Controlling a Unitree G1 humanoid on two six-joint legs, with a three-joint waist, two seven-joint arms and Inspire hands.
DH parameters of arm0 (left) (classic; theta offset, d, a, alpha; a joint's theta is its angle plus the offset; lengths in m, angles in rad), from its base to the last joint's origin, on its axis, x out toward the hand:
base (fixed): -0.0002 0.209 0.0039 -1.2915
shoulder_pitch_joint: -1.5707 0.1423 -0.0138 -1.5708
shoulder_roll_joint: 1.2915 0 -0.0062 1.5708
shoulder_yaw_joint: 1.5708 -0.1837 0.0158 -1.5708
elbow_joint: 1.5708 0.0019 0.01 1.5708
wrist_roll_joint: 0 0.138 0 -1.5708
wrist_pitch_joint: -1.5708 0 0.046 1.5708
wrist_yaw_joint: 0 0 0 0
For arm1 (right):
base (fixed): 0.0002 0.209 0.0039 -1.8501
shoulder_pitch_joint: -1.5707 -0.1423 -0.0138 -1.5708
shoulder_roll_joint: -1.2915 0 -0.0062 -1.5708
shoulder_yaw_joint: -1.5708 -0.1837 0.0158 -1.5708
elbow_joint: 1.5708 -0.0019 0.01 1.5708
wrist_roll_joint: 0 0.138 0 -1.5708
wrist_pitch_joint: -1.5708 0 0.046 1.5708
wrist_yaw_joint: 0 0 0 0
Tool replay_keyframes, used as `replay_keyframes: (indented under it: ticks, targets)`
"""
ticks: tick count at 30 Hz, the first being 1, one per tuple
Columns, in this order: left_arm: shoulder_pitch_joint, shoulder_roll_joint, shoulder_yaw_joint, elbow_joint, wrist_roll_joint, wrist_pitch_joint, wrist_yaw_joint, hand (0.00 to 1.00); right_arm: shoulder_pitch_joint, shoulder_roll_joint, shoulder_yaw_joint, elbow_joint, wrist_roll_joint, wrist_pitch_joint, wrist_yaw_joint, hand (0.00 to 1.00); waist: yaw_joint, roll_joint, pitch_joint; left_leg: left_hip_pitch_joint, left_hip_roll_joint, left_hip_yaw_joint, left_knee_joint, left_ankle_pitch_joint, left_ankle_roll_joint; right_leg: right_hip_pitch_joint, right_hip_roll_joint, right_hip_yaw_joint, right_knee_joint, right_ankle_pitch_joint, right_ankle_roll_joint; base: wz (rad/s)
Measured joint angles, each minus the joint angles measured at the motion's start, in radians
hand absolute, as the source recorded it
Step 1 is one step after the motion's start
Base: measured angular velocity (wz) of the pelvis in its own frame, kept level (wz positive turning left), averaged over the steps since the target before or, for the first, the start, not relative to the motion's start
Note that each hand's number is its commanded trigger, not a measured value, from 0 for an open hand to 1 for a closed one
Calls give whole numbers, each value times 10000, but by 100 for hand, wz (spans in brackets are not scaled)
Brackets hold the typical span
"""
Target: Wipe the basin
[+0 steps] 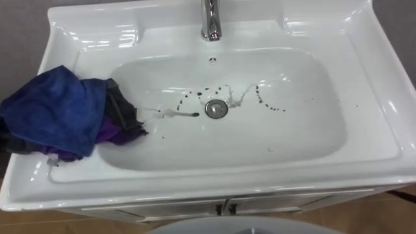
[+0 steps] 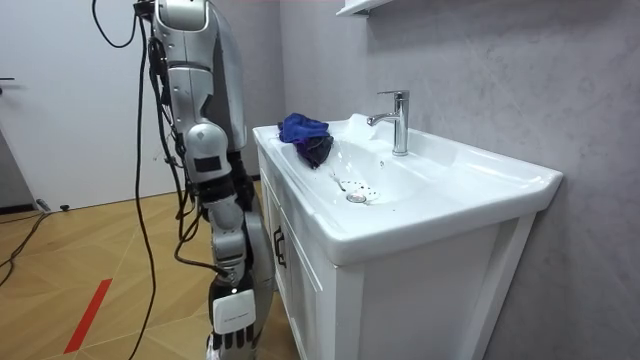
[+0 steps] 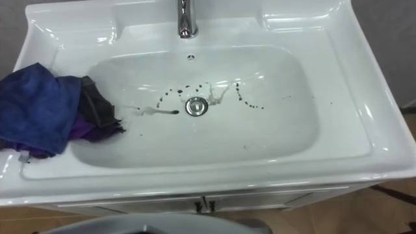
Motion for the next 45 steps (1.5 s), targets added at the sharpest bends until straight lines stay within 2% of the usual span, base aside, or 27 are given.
replay_keyframes:
  ticks: [2,6,8,11,12,14,18,20,24,26,27,29,31,32,34,35,36,38,42,44,45]
  targets:
    - [190,4,918,-17,-497,48,195,0,4,-78,-228,88,9,0,-93,0,120,62,2,-5,0,0,15,0,0,-1,0,-6,4,0,-1,0]
    - [249,61,1667,-226,-1088,63,876,0,13,-213,-372,137,12,27,-310,0,319,192,21,13,-1,-61,8,-1,0,66,-2,-81,-3,1,-2,8]
    - [265,190,2078,-313,-1550,56,1287,0,3,-310,-448,141,47,11,-324,0,410,238,23,59,-11,-175,9,-1,-1,138,-10,-177,-17,1,-2,12]
    - [342,345,3172,-685,-2525,-164,2524,0,-12,-614,-860,137,41,-29,-348,0,558,385,21,142,-27,-234,-79,4,-9,165,-26,-191,-39,-3,-1,4]
    - [385,372,3325,-753,-2687,-203,2721,0,-9,-663,-926,122,47,-29,-360,0,572,402,15,140,-43,-268,-102,10,-16,168,-39,-207,-36,-7,6,11]
    - [502,474,4136,-1049,-3198,-329,3467,0,39,-801,-1280,103,70,-38,-510,0,583,433,7,135,-108,-356,-141,17,-17,171,-94,-259,-2,-25,36,10]
    - [727,709,4586,-1599,-4230,-610,4581,0,92,-871,-1505,92,186,-119,-701,0,771,480,-31,129,-143,-367,-154,16,-12,131,-120,-218,17,-24,58,1]
    - [754,828,4761,-2101,-4674,-742,5227,0,147,-902,-1578,-12,400,-172,-770,0,984,596,-115,-2,-145,-451,-141,16,-11,25,-111,-239,22,-16,61,2]
    - [870,1111,5057,-2671,-4804,-1072,6131,0,218,-1046,-1987,-243,395,-417,-928,0,1079,729,-194,-89,-162,-567,-126,17,-11,-1,-121,-370,95,-12,57,11]
    - [963,1156,5631,-3670,-4771,-1188,6906,0,334,-1216,-2155,-481,389,-630,-1005,0,1097,853,-210,-152,-170,-607,-116,23,-12,-25,-136,-444,99,-12,57,8]
    - [1023,1178,5741,-3947,-4771,-1277,7079,0,406,-1245,-2167,-594,389,-691,-1018,0,1162,835,-182,-152,-169,-606,-121,24,-12,-35,-136,-443,98,-12,57,4]
    - [1013,1416,5920,-4573,-4791,-1676,7737,0,527,-1349,-2192,-819,405,-815,-1100,0,1352,934,-161,-152,-169,-595,-122,25,-12,-37,-141,-437,103,-13,57,0]
    - [922,1681,5980,-5039,-4801,-1756,8218,0,511,-1360,-2204,-905,418,-822,-1108,0,1380,1060,-189,-153,-177,-602,-121,25,-12,-21,-140,-455,34,-13,57,0]
    - [913,1788,6196,-5414,-4779,-1837,8447,0,548,-1357,-2204,-935,408,-861,-1109,0,1467,1067,-173,-180,-184,-624,-133,25,-12,-12,-138,-455,10,-13,58,3]
    - [860,1940,6416,-6216,-4770,-1997,8907,0,692,-1353,-2203,-1054,384,-917,-1122,0,1507,1058,-202,-185,-203,-660,-132,29,-4,-12,-152,-469,6,-18,65,4]
    - [729,2066,6584,-6625,-4754,-2129,9164,0,779,-1341,-2200,-1070,385,-957,-1167,0,1594,1158,-211,-165,-212,-679,-127,32,0,-24,-157,-466,1,-19,67,3]
    - [624,2138,6692,-6797,-4753,-2163,9299,0,832,-1328,-2198,-1072,383,-974,-1197,0,1642,1130,-208,-163,-214,-678,-127,33,1,-28,-160,-467,7,-19,68,0]
    - [501,2646,6724,-7107,-4765,-2373,9760,0,885,-1301,-2178,-1083,371,-1019,-1226,0,1649,1179,-232,-163,-217,-721,-127,34,2,-31,-161,-461,10,-19,68,0]
    - [127,3133,6744,-8096,-4753,-2435,10340,0,1144,-1300,-2138,-1434,380,-1012,-1225,0,1666,1218,-247,-157,-221,-696,-135,34,3,-40,-158,-438,9,-19,68,0]
    - [-233,3515,6737,-8584,-4759,-2447,10542,0,1190,-1297,-2037,-1465,416,-1125,-1236,0,1610,1254,-242,-165,-213,-700,-122,34,2,-39,-147,-433,5,-18,67,0]
    - [-304,3581,6711,-8738,-4765,-2475,10599,0,1190,-1299,-1981,-1465,416,-1128,-1252,0,1606,1268,-236,-169,-213,-699,-121,34,2,-38,-147,-434,4,-18,67,0]
